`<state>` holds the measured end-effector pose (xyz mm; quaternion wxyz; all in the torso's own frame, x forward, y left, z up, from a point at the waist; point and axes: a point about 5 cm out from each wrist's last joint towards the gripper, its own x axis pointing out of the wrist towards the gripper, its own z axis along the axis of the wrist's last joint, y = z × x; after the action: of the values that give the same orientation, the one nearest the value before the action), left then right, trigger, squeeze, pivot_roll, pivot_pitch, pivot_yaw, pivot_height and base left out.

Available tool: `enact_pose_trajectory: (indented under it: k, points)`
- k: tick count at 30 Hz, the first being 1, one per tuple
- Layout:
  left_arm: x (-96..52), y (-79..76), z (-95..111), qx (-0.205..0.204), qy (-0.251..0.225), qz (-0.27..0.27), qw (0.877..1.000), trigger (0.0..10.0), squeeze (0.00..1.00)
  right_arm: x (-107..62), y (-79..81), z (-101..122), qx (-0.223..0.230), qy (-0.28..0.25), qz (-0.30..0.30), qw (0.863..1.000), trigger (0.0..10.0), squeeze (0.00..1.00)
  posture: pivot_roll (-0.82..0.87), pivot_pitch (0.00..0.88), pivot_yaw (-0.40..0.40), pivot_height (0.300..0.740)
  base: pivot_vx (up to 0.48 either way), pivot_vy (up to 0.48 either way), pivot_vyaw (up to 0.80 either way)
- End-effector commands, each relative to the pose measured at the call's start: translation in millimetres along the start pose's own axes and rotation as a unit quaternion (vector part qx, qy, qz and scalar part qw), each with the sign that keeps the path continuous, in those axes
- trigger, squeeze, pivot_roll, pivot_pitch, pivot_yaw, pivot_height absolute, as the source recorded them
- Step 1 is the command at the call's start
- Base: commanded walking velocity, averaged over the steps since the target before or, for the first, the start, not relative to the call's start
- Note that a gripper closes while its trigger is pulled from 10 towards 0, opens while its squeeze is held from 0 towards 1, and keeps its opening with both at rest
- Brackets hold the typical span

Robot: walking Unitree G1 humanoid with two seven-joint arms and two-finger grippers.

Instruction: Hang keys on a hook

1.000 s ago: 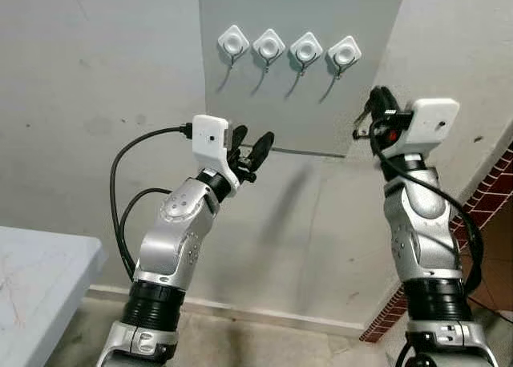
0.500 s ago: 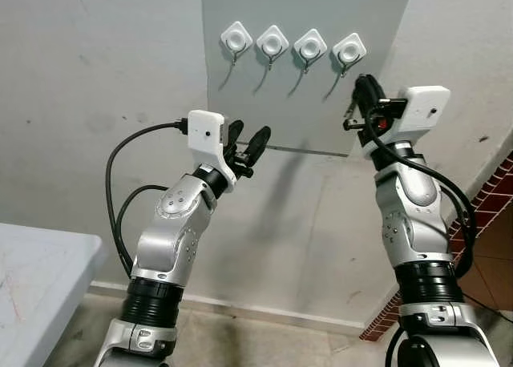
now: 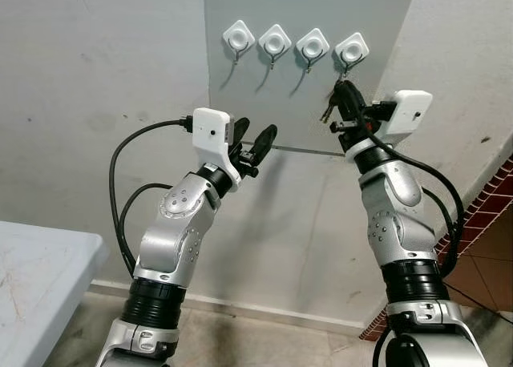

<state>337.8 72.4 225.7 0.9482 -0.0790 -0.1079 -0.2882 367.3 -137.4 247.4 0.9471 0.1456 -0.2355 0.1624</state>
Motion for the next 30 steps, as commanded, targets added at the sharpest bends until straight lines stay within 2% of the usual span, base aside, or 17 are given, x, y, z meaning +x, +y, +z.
enact_pose_trajectory:
  k: [1,13,30]
  points:
    - [0.9,-5.5,5,0.008,-0.003,-0.017,1.000,10.0,0.00,5.1,-1.4,5,0.017,-0.012,-0.006,1.000,10.0,0.00,-0.01,0.000,-0.026,0.740,0.000,0.000,0.00]
    - [-0.6,-6.8,4,0.007,0.001,-0.019,1.000,10.0,0.00,17.4,-12.6,10,0.094,-0.032,-0.026,0.995,10.0,0.00,-0.01,0.000,-0.027,0.740,0.000,0.000,0.00]
    - [-3.2,-6.2,4,0.005,0.001,-0.013,1.000,10.0,0.00,23.7,-5.3,0,0.137,-0.019,-0.003,0.990,10.0,0.00,0.00,0.000,-0.035,0.740,0.000,0.000,0.00]
